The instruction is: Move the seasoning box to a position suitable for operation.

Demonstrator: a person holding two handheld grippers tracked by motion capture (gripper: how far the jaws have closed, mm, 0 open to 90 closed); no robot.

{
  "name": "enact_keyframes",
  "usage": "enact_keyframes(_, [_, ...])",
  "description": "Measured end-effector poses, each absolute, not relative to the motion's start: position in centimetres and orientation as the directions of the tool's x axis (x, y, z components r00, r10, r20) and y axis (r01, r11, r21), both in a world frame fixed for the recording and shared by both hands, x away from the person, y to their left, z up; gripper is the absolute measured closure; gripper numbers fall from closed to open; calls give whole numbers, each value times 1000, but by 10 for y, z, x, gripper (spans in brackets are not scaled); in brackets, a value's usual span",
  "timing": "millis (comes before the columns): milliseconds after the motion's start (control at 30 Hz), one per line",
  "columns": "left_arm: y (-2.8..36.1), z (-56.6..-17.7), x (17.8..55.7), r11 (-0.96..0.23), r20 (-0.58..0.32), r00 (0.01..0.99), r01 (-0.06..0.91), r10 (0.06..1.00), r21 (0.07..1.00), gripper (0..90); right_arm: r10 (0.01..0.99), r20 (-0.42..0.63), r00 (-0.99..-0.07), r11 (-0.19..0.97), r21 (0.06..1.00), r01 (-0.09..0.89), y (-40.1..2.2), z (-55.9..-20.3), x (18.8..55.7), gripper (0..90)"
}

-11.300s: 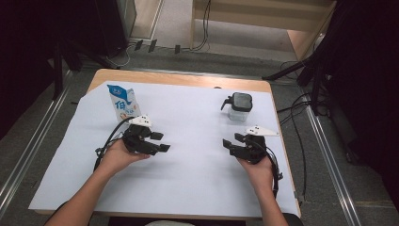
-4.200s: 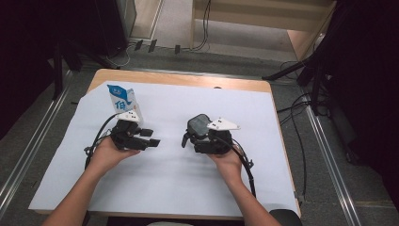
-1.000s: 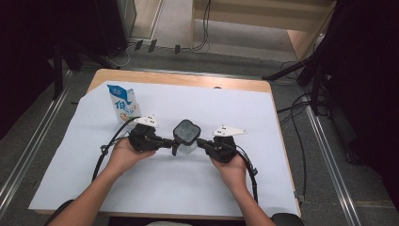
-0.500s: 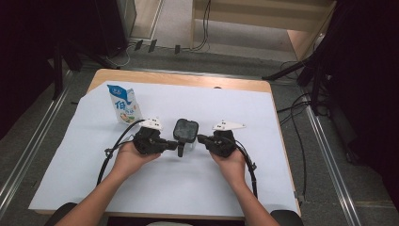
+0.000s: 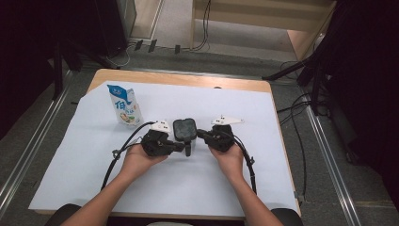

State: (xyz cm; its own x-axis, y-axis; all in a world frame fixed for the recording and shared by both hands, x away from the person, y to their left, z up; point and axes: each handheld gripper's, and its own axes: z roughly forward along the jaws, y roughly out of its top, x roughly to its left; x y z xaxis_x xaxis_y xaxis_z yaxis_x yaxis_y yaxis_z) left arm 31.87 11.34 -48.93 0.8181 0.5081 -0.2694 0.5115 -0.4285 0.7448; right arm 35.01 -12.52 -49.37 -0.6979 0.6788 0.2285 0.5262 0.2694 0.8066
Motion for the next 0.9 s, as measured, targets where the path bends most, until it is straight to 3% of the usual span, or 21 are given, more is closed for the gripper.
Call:
enact_keyframes(200, [116,-494,324,-409,-325,825,524,463,747,900,679,228,-698,278,800,532,-125,-495,350,900])
enact_keyframes(400, [128,-487,325,-421,-318,828,520,461,743,889,680,228,-697,271,805,528,-129,-490,344,900])
enact_keyframes(567, [136,-481,324,-444,-302,834,513,463,735,807,676,241,-696,262,805,533,-134,-486,336,900])
enact_keyframes(667, [142,-478,323,-450,-288,842,497,455,742,703,672,249,-697,255,806,534,-137,-483,327,900])
enact_keyframes(900, [159,-473,326,-453,-283,843,494,457,742,608,665,258,-701,252,805,536,-139,-479,313,900])
